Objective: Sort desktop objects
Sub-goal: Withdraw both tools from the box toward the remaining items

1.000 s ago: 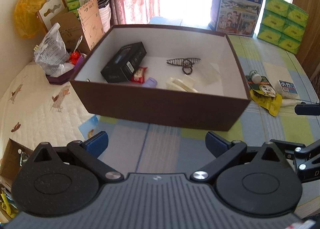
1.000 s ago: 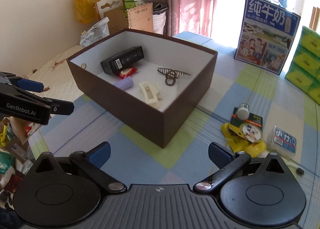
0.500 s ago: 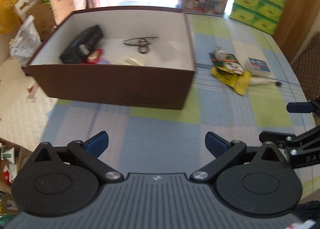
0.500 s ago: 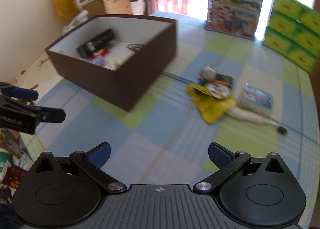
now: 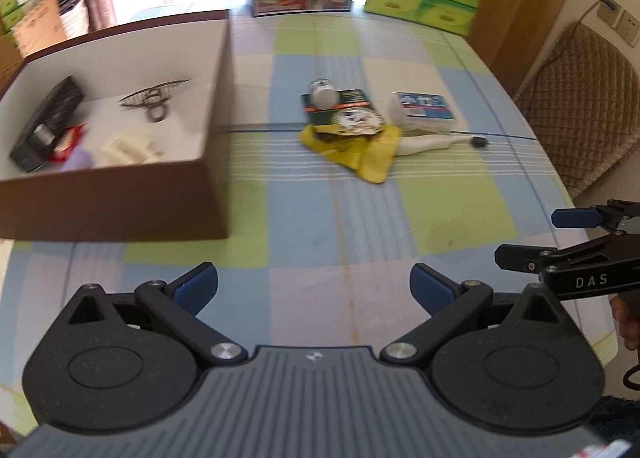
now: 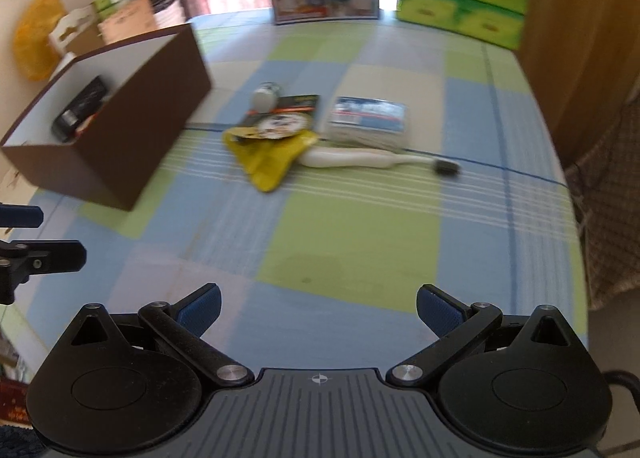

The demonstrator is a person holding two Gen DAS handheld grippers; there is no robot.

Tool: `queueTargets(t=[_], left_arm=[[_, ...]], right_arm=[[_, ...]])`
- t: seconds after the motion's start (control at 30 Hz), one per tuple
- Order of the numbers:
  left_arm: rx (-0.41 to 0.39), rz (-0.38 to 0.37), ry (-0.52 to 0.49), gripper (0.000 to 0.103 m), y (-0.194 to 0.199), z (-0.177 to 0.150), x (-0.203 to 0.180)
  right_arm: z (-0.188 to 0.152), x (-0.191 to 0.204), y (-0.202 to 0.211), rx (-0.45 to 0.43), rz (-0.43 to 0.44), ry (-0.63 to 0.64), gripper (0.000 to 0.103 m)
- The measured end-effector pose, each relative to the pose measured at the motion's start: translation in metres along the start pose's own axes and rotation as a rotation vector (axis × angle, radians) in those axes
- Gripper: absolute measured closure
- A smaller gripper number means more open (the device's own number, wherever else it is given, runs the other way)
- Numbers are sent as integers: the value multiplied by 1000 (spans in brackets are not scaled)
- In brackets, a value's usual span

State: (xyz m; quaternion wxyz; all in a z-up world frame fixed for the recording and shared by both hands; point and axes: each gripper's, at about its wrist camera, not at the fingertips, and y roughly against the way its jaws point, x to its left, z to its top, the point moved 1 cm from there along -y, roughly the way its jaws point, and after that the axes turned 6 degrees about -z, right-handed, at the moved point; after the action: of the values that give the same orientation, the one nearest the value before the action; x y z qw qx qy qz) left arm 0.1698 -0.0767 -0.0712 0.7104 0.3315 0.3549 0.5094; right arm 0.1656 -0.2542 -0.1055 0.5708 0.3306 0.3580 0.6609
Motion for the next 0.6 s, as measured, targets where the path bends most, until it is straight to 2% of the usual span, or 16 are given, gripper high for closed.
queueTargets(t=[0.23,0.6], left_arm=[[-1,-15,-36,4,-26,27,-21],[-20,25,-83,8,-74,85,-35]], right_arm=[[5,-39,-6,-14,-55,-77,2],[44,-65,-33,-84,-41,-83,2]])
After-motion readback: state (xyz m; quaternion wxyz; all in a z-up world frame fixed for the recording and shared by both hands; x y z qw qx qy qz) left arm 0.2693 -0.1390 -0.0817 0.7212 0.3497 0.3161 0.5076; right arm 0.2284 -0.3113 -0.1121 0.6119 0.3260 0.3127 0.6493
